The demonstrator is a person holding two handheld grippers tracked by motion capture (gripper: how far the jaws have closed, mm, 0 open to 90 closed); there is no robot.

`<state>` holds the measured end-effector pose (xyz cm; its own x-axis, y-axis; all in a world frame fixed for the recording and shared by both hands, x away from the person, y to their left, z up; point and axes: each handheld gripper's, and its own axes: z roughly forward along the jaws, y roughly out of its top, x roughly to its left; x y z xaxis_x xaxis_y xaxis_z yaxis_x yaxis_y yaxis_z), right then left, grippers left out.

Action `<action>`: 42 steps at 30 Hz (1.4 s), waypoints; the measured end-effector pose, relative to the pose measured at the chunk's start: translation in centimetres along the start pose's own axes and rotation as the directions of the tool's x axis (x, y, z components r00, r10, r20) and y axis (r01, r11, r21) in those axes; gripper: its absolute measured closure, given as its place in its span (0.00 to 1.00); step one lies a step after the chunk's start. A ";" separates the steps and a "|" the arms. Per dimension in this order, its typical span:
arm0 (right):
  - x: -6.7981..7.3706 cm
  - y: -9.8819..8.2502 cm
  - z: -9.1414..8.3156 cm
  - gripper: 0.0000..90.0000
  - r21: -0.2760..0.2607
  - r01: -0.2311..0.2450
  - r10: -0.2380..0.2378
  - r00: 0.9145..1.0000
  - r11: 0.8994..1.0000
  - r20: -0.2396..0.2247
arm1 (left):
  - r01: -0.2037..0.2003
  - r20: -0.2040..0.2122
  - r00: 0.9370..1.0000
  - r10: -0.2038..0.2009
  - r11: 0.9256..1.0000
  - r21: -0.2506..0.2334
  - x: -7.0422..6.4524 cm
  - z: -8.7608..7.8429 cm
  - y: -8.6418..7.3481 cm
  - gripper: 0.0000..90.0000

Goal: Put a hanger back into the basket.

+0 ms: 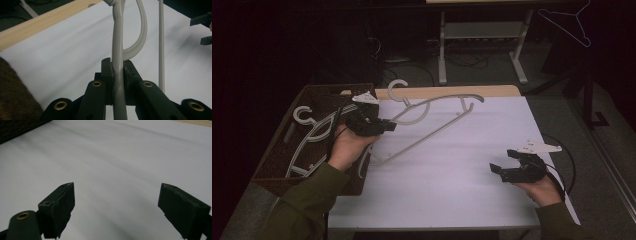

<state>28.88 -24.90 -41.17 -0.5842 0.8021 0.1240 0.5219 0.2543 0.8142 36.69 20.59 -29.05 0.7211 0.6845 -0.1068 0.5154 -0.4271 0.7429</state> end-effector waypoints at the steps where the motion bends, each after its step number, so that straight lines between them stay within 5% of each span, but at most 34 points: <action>1: 0.0 0.0 0.0 0.15 0.000 0.001 -0.001 1.000 1.000 0.000 | -0.002 -0.007 1.000 0.002 1.000 -0.002 0.2 -0.4 0.0 0.91; 10: -0.1 -0.1 0.1 0.15 0.002 -0.003 0.003 1.000 1.000 -0.002 | 0.011 -0.061 0.998 -0.012 1.000 -0.008 3.0 -3.6 -0.8 0.91; 20: 0.0 -0.1 0.2 0.15 0.006 0.001 -0.001 1.000 1.000 0.002 | 0.046 -0.141 0.989 -0.048 0.999 -0.020 6.7 -7.4 -2.4 0.91; 29: 0.0 -0.1 0.2 0.15 0.012 -0.008 0.007 1.000 1.000 0.003 | 0.081 -0.208 0.974 -0.089 0.996 -0.046 9.8 -10.3 -4.3 0.91; 42: -0.1 -0.1 0.3 0.15 0.012 -0.001 0.001 1.000 1.000 0.006 | 0.115 -0.304 0.945 -0.124 0.992 -0.049 13.4 -13.7 -6.7 0.91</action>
<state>29.07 -24.82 -41.43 -0.5799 0.8056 0.1211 0.5301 0.2603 0.8070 36.55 40.76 -26.44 0.4765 0.8791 0.0078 0.5715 -0.3165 0.7571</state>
